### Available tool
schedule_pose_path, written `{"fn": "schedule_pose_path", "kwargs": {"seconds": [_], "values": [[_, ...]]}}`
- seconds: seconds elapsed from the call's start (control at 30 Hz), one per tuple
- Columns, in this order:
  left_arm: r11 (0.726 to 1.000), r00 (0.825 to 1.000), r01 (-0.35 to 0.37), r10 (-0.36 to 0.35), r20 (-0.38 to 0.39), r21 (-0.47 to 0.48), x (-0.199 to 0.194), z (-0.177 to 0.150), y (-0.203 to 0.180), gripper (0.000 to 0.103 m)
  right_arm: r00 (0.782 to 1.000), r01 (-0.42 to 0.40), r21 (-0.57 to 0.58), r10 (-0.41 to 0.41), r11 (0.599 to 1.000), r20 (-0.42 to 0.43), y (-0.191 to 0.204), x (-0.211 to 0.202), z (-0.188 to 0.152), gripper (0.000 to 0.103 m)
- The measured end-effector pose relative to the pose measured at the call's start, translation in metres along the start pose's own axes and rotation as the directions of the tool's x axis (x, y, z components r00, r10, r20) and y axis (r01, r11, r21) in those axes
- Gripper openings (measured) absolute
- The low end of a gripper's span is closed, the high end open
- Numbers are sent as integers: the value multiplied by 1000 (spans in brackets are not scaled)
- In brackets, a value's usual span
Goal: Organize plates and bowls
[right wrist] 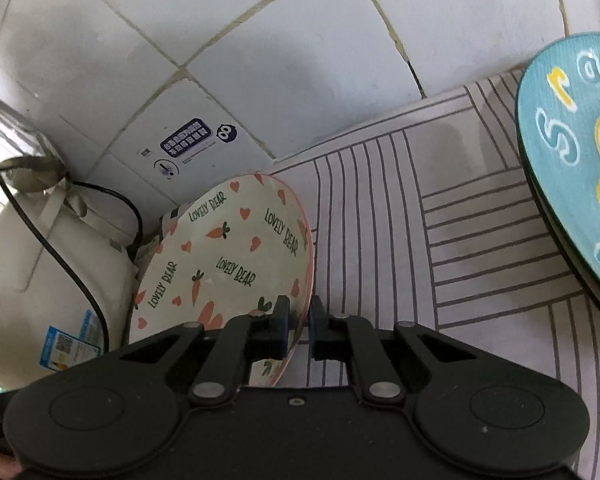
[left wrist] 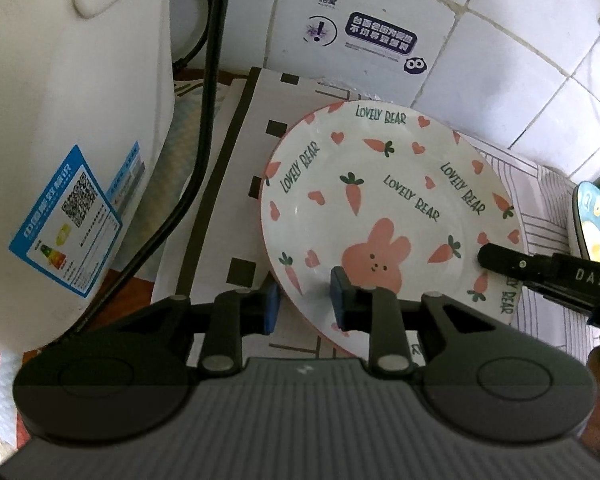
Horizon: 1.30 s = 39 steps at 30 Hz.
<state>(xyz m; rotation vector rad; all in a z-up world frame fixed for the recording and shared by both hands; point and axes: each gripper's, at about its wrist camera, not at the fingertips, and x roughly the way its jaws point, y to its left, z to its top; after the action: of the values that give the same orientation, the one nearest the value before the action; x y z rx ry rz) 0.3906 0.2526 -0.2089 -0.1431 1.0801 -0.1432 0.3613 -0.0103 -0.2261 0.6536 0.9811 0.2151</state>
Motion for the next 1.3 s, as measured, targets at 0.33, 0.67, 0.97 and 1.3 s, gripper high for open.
{"fn": "schedule_pose_path", "kwargs": {"seconds": [0.33, 0.67, 0.97, 1.3], "values": [[998, 999, 1, -4, 44, 70, -31, -3, -18, 24, 1000, -16, -70, 15, 997, -11, 8, -28, -2, 18], [979, 992, 68, -88, 94, 193, -61, -1, -73, 23, 998, -3, -109, 10, 994, 64, -7, -87, -5, 20], [939, 975, 152, -193, 106, 310, -71, 3, -143, 23, 986, 52, -74, -39, 996, 161, -40, -152, 1, 21], [906, 966, 226, -257, 42, 357, -58, -9, -220, 23, 970, 128, -22, -121, 992, 212, -92, -207, 7, 21]]}}
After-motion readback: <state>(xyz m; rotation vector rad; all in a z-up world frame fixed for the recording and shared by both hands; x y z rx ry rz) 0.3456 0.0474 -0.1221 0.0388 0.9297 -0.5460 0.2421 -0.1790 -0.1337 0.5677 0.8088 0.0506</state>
